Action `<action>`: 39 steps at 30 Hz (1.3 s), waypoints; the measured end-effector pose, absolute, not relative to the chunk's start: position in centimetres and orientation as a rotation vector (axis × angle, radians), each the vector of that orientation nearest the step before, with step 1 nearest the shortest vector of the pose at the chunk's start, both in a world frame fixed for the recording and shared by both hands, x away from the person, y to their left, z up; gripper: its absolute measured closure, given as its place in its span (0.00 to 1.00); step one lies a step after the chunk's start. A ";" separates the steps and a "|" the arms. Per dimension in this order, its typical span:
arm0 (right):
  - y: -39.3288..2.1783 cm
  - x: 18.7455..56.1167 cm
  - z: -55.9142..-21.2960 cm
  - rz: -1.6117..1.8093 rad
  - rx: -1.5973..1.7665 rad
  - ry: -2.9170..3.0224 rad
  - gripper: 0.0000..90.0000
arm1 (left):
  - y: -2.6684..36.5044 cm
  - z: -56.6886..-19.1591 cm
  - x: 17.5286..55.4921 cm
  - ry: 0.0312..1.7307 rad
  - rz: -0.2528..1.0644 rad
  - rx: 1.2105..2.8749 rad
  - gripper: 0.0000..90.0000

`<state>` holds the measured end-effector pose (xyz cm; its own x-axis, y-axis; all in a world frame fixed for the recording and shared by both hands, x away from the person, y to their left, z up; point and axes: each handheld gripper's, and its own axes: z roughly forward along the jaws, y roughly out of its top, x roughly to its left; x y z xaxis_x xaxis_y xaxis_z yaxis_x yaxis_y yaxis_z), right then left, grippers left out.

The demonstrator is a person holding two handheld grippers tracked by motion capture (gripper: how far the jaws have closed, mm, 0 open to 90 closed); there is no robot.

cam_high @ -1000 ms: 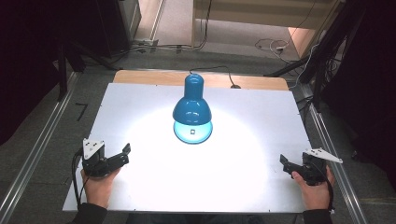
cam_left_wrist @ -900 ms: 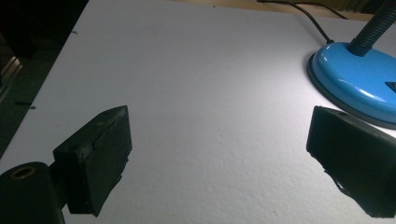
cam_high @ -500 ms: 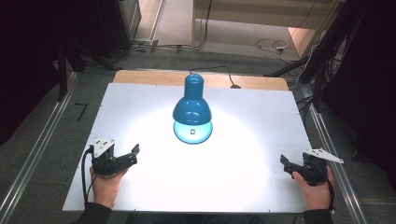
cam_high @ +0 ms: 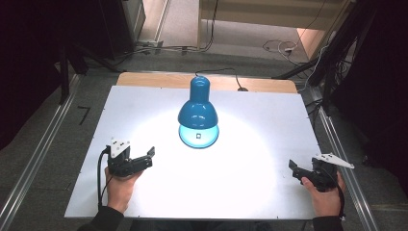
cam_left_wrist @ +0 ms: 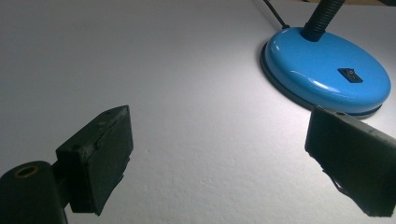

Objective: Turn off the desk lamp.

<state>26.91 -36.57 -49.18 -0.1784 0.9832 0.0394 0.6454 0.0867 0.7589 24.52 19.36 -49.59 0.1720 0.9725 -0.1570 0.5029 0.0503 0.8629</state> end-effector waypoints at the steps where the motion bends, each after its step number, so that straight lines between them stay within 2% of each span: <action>1: -36.6 26.9 -49.2 0.903 1.599 1.880 0.12 | 19.4 -49.6 24.5 1.454 0.680 1.579 0.11; 39: -36.7 26.9 -49.0 0.922 1.600 1.884 0.12 | 15.0 -49.9 27.1 1.399 0.602 1.606 0.18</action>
